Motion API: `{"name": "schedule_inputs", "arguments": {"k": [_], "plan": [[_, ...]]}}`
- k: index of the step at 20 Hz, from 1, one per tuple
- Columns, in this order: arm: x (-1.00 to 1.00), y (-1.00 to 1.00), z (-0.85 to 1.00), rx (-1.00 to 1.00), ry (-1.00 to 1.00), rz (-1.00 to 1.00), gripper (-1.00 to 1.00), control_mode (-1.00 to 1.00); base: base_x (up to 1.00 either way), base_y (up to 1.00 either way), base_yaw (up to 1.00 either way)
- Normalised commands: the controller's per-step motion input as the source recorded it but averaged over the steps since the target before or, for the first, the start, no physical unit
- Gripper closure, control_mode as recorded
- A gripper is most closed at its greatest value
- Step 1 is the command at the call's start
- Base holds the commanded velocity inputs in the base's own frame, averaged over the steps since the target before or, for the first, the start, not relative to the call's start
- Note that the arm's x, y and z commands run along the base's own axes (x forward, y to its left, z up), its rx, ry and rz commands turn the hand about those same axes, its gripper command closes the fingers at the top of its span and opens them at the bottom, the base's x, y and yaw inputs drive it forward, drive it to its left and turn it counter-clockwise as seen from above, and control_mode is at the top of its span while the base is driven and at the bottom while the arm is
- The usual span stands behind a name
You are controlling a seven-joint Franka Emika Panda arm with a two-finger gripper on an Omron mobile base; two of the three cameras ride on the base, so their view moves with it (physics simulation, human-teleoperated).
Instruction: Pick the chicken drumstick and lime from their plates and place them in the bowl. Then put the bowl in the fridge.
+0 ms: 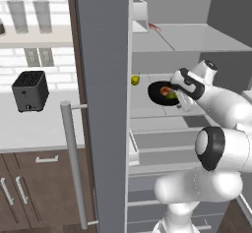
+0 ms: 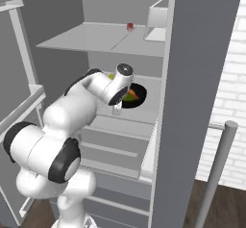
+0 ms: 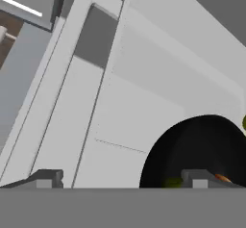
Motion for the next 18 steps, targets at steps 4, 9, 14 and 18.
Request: {"name": "schedule_inputs", "arguments": {"k": [4,9,14,18], "plan": [[-0.99,0.0,0.66,-0.09,0.0,0.01,-1.0,-1.0,0.0,0.0,0.0],[-1.0,0.02,0.57,-0.07,-0.08,0.05,-1.0,-1.0,0.0,0.0,0.0],[-0.98,0.2,0.73,-0.1,-0.03,0.09,-1.0,-1.0,0.0,0.0,0.0],[-0.97,0.23,0.69,-0.13,0.0,0.1,-1.0,-1.0,0.0,0.0,0.0]]}}
